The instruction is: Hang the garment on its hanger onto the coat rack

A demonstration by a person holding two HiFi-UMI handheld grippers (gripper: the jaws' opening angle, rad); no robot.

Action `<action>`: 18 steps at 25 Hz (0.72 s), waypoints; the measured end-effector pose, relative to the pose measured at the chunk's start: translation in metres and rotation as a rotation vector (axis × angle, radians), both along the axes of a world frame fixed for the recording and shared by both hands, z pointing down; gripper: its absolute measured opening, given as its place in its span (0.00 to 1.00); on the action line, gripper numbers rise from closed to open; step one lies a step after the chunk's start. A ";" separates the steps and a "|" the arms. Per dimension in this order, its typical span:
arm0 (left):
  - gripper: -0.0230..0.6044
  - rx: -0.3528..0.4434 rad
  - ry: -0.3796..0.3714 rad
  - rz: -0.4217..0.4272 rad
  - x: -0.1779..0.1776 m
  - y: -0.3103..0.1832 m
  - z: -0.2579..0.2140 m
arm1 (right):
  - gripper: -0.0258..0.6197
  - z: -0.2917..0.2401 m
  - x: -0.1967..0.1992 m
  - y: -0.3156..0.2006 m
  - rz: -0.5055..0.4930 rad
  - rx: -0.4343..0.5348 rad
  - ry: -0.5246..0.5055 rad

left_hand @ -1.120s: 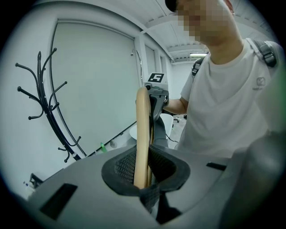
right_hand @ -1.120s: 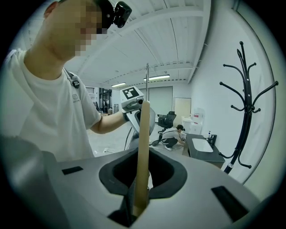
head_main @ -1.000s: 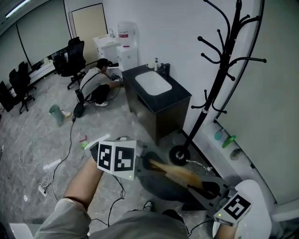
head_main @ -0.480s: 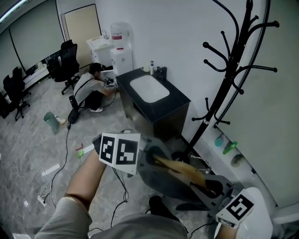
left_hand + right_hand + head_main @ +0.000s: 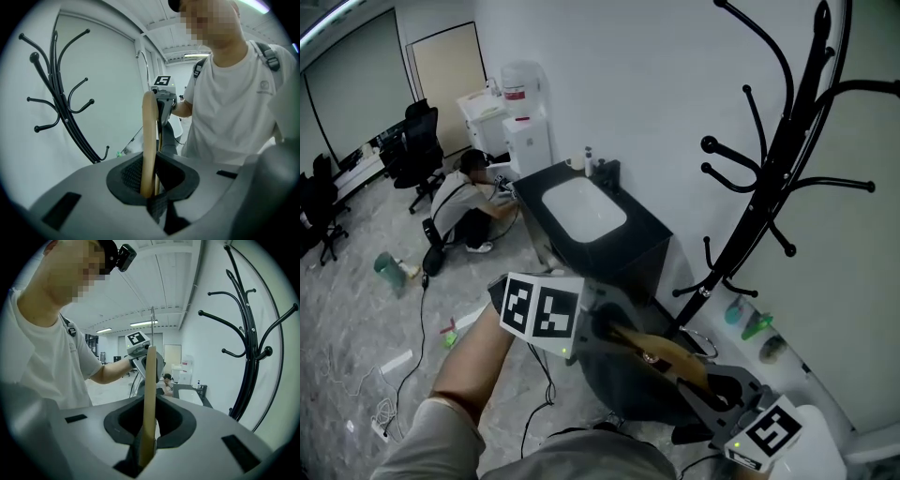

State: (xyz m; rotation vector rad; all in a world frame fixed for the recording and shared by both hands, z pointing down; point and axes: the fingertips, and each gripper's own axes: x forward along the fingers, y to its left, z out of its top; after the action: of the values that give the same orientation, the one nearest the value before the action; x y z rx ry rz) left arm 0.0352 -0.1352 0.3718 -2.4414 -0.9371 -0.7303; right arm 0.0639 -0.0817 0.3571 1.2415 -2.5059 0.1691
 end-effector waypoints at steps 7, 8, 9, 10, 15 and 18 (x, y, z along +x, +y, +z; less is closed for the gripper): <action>0.12 0.000 0.008 0.060 0.040 -0.071 -0.009 | 0.13 -0.008 0.037 -0.068 0.070 -0.015 0.008; 0.12 0.001 0.007 0.076 0.045 -0.081 -0.011 | 0.13 -0.010 0.041 -0.078 0.085 -0.015 0.005; 0.12 0.003 0.007 0.094 0.051 -0.092 -0.012 | 0.13 -0.012 0.046 -0.088 0.101 -0.011 0.001; 0.12 0.005 0.005 0.113 0.057 -0.103 -0.013 | 0.13 -0.013 0.052 -0.099 0.119 -0.006 -0.002; 0.12 0.014 -0.016 0.224 0.090 -0.157 -0.016 | 0.13 -0.014 0.078 -0.149 0.246 -0.004 -0.016; 0.12 0.015 -0.034 0.285 0.110 -0.184 -0.015 | 0.13 -0.012 0.094 -0.175 0.326 -0.001 -0.035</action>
State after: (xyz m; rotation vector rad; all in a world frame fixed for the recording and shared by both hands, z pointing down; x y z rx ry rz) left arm 0.1450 -0.3191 0.3571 -2.2245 -1.2546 -0.6752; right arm 0.1577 -0.2567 0.3446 1.6527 -2.3144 0.2714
